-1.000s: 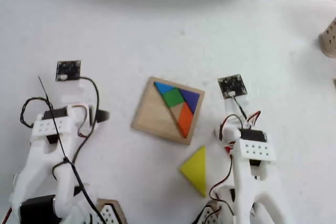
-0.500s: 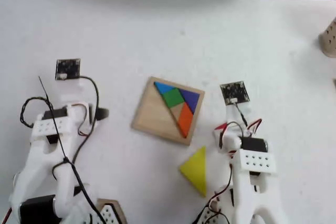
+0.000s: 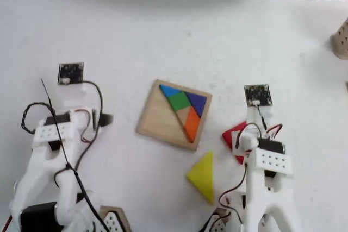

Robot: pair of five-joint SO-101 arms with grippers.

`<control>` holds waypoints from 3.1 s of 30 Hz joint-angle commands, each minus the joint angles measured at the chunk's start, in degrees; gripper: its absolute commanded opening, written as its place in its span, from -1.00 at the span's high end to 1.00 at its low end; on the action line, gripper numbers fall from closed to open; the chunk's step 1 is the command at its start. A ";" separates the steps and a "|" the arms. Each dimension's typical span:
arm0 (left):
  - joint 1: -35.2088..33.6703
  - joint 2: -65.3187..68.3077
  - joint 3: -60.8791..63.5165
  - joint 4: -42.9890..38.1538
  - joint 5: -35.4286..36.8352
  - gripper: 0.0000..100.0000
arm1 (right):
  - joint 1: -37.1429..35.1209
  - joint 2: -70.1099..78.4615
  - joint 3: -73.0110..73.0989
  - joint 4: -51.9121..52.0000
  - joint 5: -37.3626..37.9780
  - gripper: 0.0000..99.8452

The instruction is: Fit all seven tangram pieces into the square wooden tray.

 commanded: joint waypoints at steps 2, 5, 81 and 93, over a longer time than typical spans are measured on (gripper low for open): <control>-0.66 -2.24 -0.44 -1.14 -0.53 0.37 | 0.22 4.79 -4.92 -0.66 -0.53 0.68; -0.66 -2.24 -0.44 -1.14 -0.53 0.37 | 0.22 6.46 -5.63 -0.66 -0.53 0.68; -1.89 17.63 -20.04 9.41 -0.44 0.95 | -55.60 29.41 -25.58 -10.15 1.76 0.96; -1.89 17.63 -19.96 9.41 -0.44 0.95 | -47.08 45.14 -42.29 -3.56 4.40 0.96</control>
